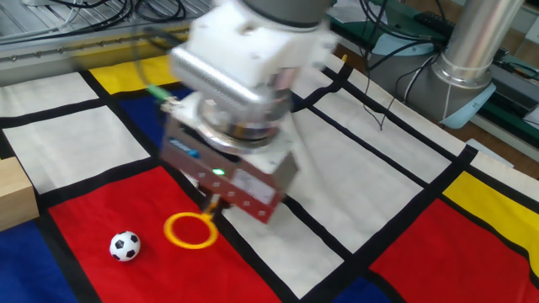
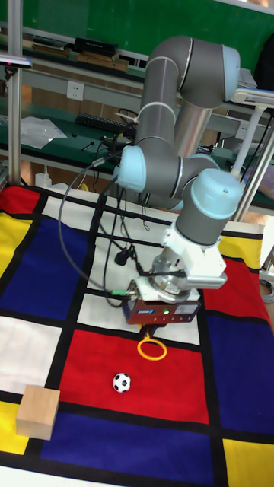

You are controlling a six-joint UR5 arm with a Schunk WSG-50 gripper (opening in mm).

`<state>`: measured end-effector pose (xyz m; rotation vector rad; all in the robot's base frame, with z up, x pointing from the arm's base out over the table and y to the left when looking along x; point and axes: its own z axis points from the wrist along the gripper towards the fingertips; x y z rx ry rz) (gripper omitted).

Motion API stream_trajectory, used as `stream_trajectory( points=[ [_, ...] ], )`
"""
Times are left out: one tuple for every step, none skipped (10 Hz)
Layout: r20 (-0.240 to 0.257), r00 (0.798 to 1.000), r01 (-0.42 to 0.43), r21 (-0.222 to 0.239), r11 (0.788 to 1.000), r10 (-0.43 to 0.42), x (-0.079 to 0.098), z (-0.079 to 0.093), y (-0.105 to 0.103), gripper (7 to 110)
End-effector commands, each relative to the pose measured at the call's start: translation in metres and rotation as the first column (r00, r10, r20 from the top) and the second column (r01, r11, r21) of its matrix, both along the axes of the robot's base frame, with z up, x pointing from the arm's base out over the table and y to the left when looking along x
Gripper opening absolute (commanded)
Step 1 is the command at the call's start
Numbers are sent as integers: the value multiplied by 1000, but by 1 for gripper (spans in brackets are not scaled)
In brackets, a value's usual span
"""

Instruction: Attach the bubble ring to the ball

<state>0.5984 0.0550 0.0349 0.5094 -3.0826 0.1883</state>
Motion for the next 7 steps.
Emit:
stream_trajectory(
  points=[
    [70, 997, -33, -25, 999, 35, 42, -6, -21, 7],
    [70, 995, -64, -27, 998, 65, 49, -7, -23, 7],
    [42, 997, -67, -73, 995, 70, 46, -5, -35, 7],
    [12, 996, -85, -136, 987, 88, 42, -3, -49, 7],
    [9, 994, -109, -178, 978, 112, 46, -2, -60, 7],
    [9, 992, -122, -174, 977, 125, 50, -4, -60, 7],
    [0, 990, -137, -145, 980, 139, 52, -10, -52, 7]
  ],
)
